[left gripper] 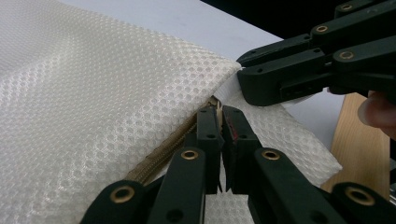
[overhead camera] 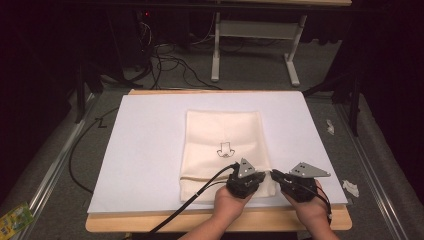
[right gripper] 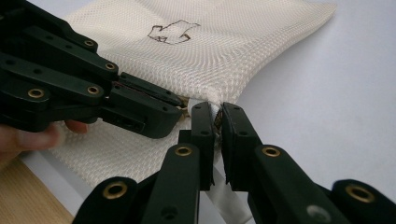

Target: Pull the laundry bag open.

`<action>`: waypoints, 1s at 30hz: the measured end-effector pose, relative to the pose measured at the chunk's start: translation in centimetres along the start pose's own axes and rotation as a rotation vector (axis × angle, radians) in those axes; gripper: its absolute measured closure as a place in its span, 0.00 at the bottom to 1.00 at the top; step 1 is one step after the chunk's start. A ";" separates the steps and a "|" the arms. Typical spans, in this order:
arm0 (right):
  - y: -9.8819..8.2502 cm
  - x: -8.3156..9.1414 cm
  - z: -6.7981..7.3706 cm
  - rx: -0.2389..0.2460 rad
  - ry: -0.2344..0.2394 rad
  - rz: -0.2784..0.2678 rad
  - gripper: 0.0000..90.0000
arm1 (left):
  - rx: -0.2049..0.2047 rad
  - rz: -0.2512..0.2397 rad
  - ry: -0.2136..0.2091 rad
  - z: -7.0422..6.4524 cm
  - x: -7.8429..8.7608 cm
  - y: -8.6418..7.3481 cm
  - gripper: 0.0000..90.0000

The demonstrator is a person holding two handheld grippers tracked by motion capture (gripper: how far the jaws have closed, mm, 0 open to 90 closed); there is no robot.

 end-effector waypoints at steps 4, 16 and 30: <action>0.0 0.0 0.0 -0.003 -0.001 0.002 0.95 | 0.000 0.004 -0.006 0.1 0.1 0.0 0.97; 0.0 0.0 0.1 0.005 0.002 0.015 0.95 | 0.039 0.012 -0.030 0.2 0.4 -0.2 0.97; 0.2 0.2 -0.7 -0.007 -0.051 0.005 0.96 | 0.093 0.036 -0.017 1.6 2.0 -1.2 0.97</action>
Point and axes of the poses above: each handheld gripper's, and its own axes: x roughly backward along the jaws, y roughly out of its top, z roughly to its left, the point moved 7 cm from there along -x, roughly forward along the jaws, and after that the axes turned 10 degrees about -y, right-handed, at the moved point
